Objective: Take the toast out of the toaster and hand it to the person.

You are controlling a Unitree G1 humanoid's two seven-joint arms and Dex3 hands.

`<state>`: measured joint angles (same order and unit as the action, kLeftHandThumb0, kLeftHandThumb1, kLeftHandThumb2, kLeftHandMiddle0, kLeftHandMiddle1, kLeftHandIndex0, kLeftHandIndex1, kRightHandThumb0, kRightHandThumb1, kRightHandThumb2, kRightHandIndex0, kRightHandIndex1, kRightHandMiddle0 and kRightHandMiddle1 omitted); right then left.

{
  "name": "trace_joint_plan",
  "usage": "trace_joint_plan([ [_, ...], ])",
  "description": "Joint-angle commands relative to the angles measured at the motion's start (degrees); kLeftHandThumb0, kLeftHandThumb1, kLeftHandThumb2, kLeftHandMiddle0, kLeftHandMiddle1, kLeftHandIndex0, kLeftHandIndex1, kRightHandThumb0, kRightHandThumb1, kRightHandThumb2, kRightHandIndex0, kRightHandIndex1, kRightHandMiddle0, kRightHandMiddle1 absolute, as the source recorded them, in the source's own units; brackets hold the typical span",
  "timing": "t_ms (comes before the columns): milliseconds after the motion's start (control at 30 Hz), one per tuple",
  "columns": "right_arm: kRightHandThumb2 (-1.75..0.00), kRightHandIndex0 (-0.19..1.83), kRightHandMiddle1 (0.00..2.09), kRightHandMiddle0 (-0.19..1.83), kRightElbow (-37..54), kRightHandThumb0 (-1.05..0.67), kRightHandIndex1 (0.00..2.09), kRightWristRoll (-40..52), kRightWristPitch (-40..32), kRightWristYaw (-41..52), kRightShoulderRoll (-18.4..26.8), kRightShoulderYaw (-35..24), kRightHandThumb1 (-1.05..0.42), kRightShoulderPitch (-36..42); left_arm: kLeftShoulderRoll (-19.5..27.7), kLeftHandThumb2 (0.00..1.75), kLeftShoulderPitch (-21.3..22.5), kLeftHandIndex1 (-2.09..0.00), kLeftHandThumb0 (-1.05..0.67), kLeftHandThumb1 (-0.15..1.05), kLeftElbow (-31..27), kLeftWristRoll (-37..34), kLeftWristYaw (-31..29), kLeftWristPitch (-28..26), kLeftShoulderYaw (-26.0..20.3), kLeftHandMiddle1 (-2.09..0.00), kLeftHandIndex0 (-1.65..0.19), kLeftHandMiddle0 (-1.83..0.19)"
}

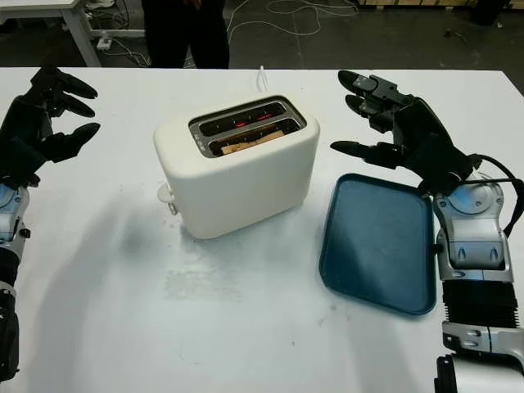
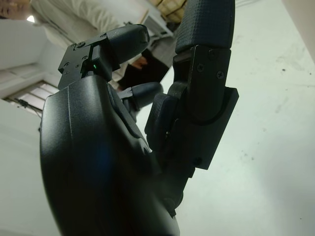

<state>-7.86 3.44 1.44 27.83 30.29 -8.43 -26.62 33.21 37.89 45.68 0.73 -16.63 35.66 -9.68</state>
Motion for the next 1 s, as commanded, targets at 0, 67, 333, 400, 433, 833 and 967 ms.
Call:
trace_joint_plan([
  [0,0.0,0.29,0.0,0.29,-0.12,-0.55,0.01,0.15,0.31,-0.11,0.48,0.03,-0.84,-0.44,0.27,0.32,-0.04,-1.57,-1.05,0.92,0.04,0.33,0.32,0.27,0.29,-1.66,-0.02,-0.04],
  [67,0.0,0.3,0.0,0.3,-0.28,-0.55,0.01,-0.05,0.9,-0.03,0.59,0.15,-0.84,-0.49,0.22,0.32,-0.09,-1.57,-1.05,0.92,0.15,0.46,0.68,0.47,0.23,-1.66,-0.02,-0.04],
  [333,0.0,0.29,0.0,0.3,0.02,-0.58,0.01,0.34,0.04,-0.21,0.33,-0.17,-0.85,-0.08,0.28,0.32,-0.09,-1.56,-1.05,0.92,-0.25,0.09,0.06,0.07,0.23,-1.66,-0.02,-0.02],
  [400,0.0,0.29,0.0,0.29,0.07,-0.56,0.01,0.63,-0.2,-0.1,0.22,-0.22,-0.84,0.0,0.29,0.32,-0.03,-1.57,-1.05,0.92,-0.25,0.44,0.37,-0.11,0.36,-1.67,-0.02,-0.03],
  [433,0.0,0.28,0.0,0.29,0.09,-0.56,0.0,0.62,-0.11,-0.08,0.22,-0.18,-0.85,0.04,0.29,0.32,-0.02,-1.57,-1.05,0.92,-0.2,0.6,0.58,-0.06,0.38,-1.67,-0.02,-0.04],
  [833,0.0,0.29,0.0,0.29,-0.33,-0.55,0.01,0.31,0.31,-0.22,0.17,0.07,-0.84,-0.1,0.53,0.33,-0.14,-1.59,-1.05,0.92,0.0,0.82,0.86,0.46,0.49,-1.68,0.0,-0.03],
  [967,0.0,0.29,0.0,0.29,-0.27,-0.55,0.01,0.45,0.61,-0.18,0.18,-0.1,-0.84,0.0,0.6,0.35,-0.26,-1.57,-1.05,0.92,-0.3,0.6,0.87,0.91,0.32,-1.67,0.0,0.0],
])
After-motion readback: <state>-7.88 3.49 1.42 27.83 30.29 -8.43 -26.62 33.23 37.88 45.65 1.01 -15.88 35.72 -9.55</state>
